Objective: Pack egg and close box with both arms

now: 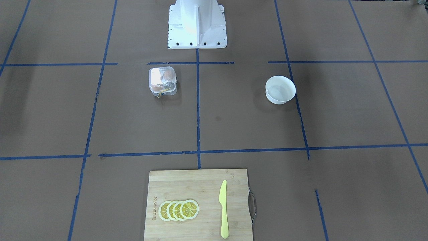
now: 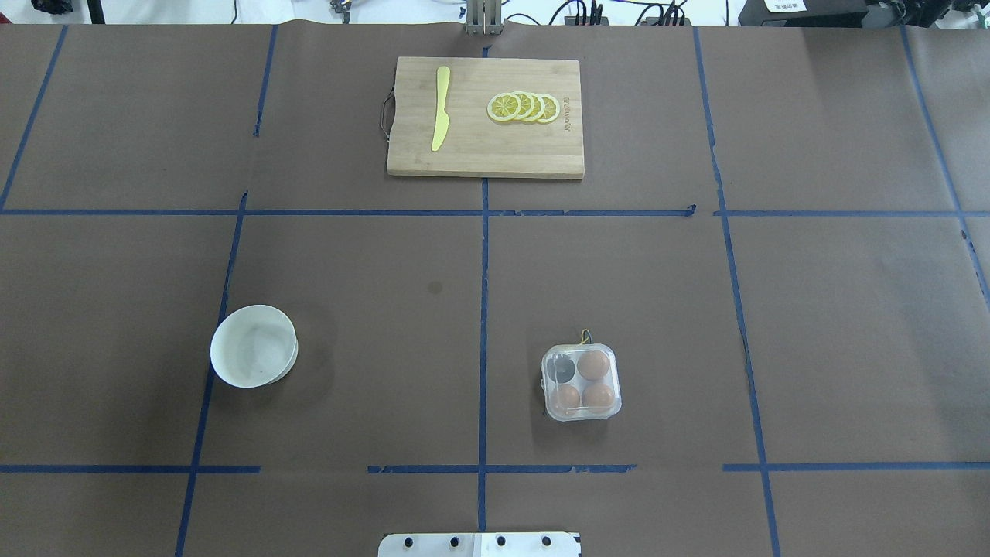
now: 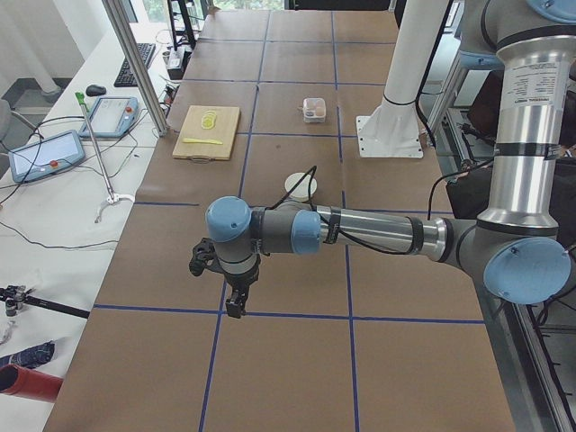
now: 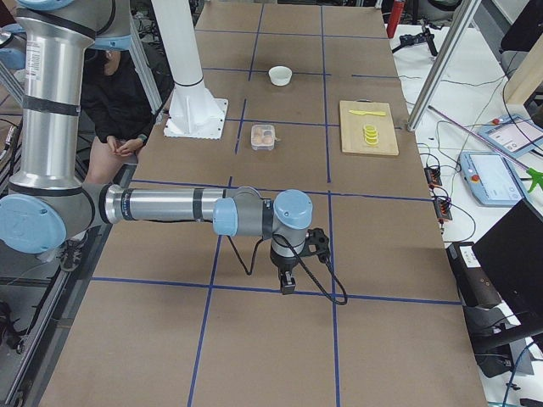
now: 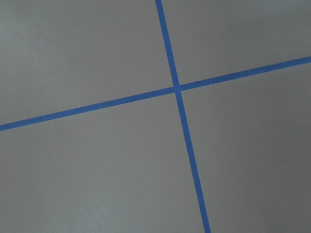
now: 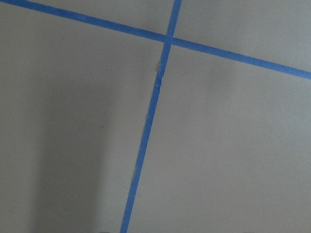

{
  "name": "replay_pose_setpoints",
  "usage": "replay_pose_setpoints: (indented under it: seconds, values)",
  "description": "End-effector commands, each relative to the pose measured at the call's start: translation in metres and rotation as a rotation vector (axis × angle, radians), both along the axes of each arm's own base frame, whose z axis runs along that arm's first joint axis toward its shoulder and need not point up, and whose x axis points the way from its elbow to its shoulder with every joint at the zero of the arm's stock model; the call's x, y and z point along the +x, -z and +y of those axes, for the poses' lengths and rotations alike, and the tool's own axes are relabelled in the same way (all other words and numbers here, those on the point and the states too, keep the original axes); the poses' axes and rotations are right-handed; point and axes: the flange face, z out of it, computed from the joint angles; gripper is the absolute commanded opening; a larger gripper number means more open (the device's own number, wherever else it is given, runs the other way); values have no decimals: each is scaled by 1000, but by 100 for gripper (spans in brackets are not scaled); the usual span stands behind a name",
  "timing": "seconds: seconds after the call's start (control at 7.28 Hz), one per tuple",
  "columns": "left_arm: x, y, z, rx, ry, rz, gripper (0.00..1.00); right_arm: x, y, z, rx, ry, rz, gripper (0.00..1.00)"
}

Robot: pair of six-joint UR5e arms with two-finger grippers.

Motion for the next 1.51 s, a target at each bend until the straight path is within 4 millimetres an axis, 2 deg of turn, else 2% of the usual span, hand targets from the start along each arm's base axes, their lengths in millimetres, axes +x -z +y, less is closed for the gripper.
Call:
replay_pose_setpoints:
  seconds: [0.0,0.55,1.37]
  values:
    - [0,1,0,2,0,0,100,21,-2,5,-1,-47,2,100]
    - [0,2,0,5,-1,5,100,24,-24,10,-46,-55,3,100]
    - [0,5,-1,13,-1,4,100,24,-21,8,-37,-54,1,100]
